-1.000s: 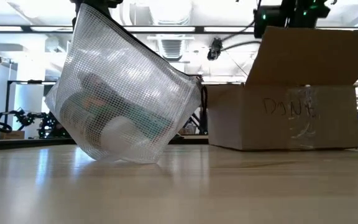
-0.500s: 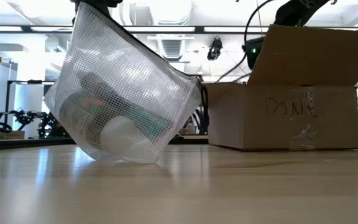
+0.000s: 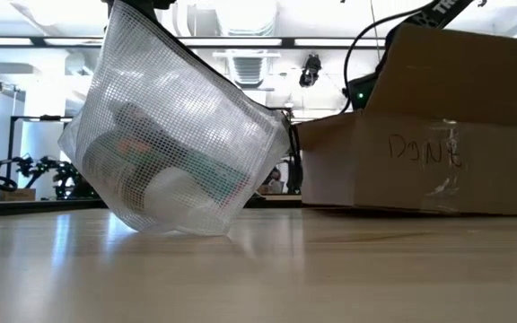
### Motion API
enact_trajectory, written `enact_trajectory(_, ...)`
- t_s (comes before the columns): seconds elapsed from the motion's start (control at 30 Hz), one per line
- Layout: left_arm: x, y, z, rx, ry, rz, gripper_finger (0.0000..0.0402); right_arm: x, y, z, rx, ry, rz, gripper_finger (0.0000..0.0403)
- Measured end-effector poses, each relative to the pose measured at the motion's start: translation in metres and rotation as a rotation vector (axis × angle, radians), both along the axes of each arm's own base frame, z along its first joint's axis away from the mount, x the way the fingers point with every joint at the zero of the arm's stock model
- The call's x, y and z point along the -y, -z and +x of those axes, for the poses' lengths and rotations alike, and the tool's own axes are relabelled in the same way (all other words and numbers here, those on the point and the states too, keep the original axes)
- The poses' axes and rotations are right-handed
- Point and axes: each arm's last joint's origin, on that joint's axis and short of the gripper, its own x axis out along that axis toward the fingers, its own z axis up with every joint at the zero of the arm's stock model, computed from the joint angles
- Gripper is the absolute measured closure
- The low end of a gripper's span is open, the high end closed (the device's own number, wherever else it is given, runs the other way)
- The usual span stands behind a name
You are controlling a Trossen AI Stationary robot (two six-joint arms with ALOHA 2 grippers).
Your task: Unpack boxes
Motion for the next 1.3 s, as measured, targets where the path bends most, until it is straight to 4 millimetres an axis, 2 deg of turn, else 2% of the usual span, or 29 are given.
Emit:
enact_trajectory(0.27, 0.000, 0.000, 0.000, 0.001, 0.004, 0.003, 0.0401, -0.001, 0.002, 0.002, 0.024, -0.001, 0.031, 0.0047)
enact_trajectory(0.33, 0.000, 0.000, 0.000, 0.001, 0.004, 0.003, 0.0401, -0.001, 0.002, 0.002, 0.027, -0.004, 0.046, 0.0061)
enact_trajectory(0.43, 0.000, 0.000, 0.000, 0.001, 0.004, 0.003, 0.0401, -0.001, 0.008, 0.008, 0.111, 0.005, 0.133, 0.0101)
enact_trajectory(0.57, 0.000, 0.000, 0.000, -0.001, 0.003, 0.003, 0.0401, -0.002, 0.014, 0.010, 0.131, 0.012, 0.205, 0.0177)
enact_trajectory(0.77, 0.000, 0.000, 0.000, 0.001, -0.007, -0.005, 0.0402, -0.001, 0.013, 0.012, 0.142, 0.009, 0.187, 0.0284)
enact_trajectory(0.93, 0.000, -0.001, 0.000, 0.002, -0.010, -0.007, 0.0401, 0.000, 0.007, 0.013, 0.166, -0.028, 0.141, 0.0339)
enact_trajectory(1.0, 0.000, 0.000, 0.000, 0.000, -0.010, -0.007, 0.0402, 0.001, 0.002, 0.013, 0.176, -0.039, 0.110, 0.0341)
enact_trajectory(1.1, 0.000, 0.000, 0.000, 0.001, -0.008, -0.007, 0.0401, 0.001, -0.008, 0.012, 0.204, -0.049, 0.083, 0.0318)
enact_trajectory(1.3, 0.000, 0.000, 0.000, 0.001, -0.006, -0.010, 0.0402, 0.000, -0.020, 0.008, 0.219, -0.056, 0.023, 0.0214)
